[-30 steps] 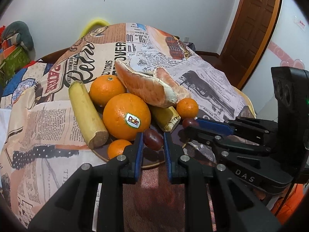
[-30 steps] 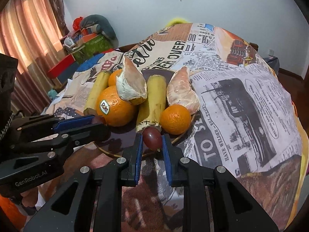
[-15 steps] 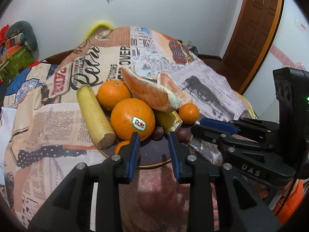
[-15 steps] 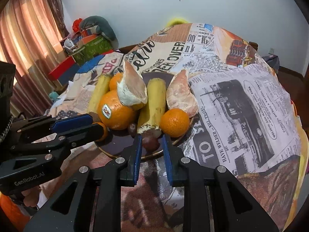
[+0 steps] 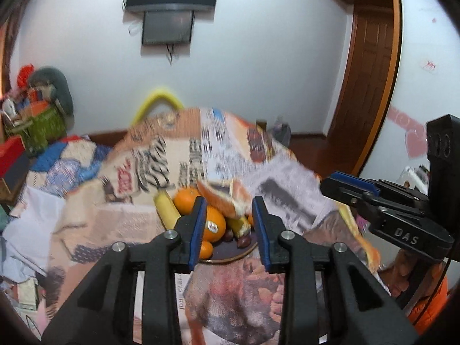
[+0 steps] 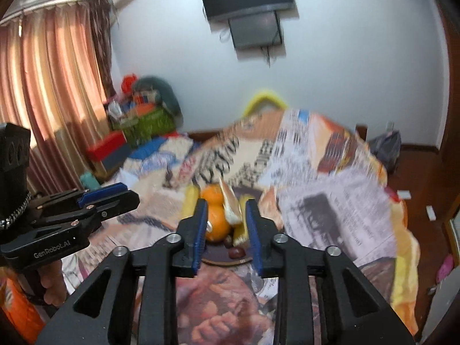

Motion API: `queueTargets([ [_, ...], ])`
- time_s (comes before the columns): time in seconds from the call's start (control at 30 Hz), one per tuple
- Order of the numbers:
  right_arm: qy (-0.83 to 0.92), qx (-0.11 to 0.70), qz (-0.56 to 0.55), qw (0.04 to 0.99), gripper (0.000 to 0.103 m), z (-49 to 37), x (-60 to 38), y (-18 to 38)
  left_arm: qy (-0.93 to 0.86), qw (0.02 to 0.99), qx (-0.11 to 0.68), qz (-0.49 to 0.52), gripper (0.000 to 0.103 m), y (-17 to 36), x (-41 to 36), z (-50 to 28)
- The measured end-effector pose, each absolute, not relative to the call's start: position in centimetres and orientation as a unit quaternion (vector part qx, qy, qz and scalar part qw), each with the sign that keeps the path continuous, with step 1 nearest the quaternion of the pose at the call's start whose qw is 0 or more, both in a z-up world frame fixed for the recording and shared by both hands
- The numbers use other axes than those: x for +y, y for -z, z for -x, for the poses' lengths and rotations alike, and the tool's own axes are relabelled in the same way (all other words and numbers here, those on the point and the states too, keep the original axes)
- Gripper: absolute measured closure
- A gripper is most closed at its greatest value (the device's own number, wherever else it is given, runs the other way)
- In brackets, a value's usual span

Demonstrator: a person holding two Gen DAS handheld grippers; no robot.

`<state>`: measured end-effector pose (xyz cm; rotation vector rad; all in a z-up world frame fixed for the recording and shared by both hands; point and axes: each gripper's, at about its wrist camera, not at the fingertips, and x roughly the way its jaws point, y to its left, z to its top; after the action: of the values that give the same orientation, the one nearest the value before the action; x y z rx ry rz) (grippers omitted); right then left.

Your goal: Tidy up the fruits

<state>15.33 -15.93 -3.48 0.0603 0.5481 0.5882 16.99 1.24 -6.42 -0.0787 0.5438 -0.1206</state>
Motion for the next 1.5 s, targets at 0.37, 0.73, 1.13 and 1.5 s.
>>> queueTargets([
  [0.37,-0.260,0.149,-0.035,0.953,0.051,-8.0,-17.1,-2.6,0.032,0.988,0.147,0.017,0.041,-0.2,0.6,-8.4],
  [0.73,-0.242,0.117,-0.031,0.963,0.022,-6.0,-16.8,-3.0,0.022,0.994,0.108,0.018,0.013,-1.4,0.6,-4.8],
  [1.13,-0.210,0.093,-0.025,0.973,0.000,-4.4,-17.2,-3.2,0.014,0.995,0.100,0.020,0.002,-1.4,0.3,-3.4],
  [1.5,-0.206,0.094,-0.026,0.974,0.000,-4.0,-17.3,-3.1,0.011,0.995,0.097,0.018,0.000,-1.3,0.2,-3.3],
])
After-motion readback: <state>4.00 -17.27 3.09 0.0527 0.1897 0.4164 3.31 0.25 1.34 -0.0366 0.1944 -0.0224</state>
